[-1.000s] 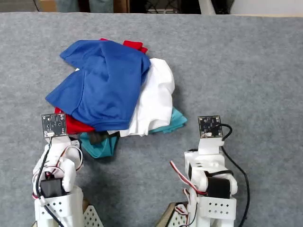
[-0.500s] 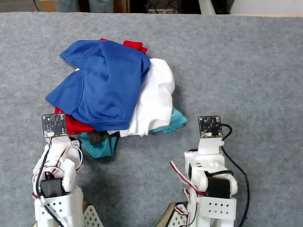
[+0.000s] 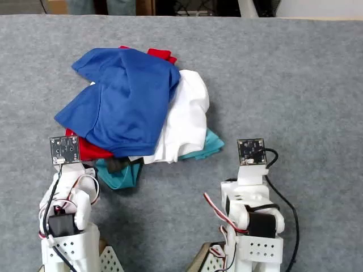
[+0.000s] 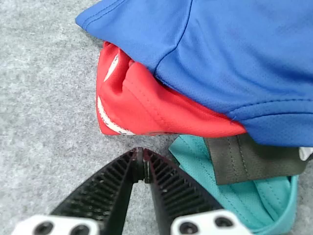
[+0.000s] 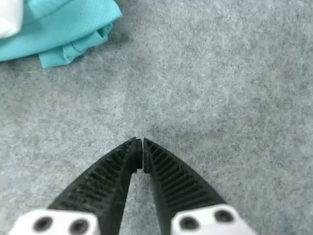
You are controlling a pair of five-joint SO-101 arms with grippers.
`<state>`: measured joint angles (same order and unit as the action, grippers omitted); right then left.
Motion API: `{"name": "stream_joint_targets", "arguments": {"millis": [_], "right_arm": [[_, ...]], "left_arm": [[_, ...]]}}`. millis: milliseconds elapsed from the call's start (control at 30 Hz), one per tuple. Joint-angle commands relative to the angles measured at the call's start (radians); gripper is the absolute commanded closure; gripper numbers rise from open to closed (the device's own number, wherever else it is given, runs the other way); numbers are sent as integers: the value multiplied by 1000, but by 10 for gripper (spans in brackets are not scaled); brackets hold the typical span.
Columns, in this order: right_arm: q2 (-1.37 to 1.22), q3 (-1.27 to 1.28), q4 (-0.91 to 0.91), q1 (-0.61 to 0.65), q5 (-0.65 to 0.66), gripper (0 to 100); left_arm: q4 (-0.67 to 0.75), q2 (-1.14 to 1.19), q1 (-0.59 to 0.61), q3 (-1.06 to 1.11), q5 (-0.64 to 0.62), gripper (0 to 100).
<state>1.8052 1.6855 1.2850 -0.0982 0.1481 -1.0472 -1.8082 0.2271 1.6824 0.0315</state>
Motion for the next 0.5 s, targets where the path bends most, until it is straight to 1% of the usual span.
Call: {"name": "stream_joint_targets", "arguments": {"millis": [0, 467], "right_arm": [[61, -1, 5, 5, -2, 984], [61, -1, 5, 9, -2, 984]], "left_arm": [[-3, -11, -4, 13, -8, 970], [-3, -11, -4, 13, -8, 970]]}}
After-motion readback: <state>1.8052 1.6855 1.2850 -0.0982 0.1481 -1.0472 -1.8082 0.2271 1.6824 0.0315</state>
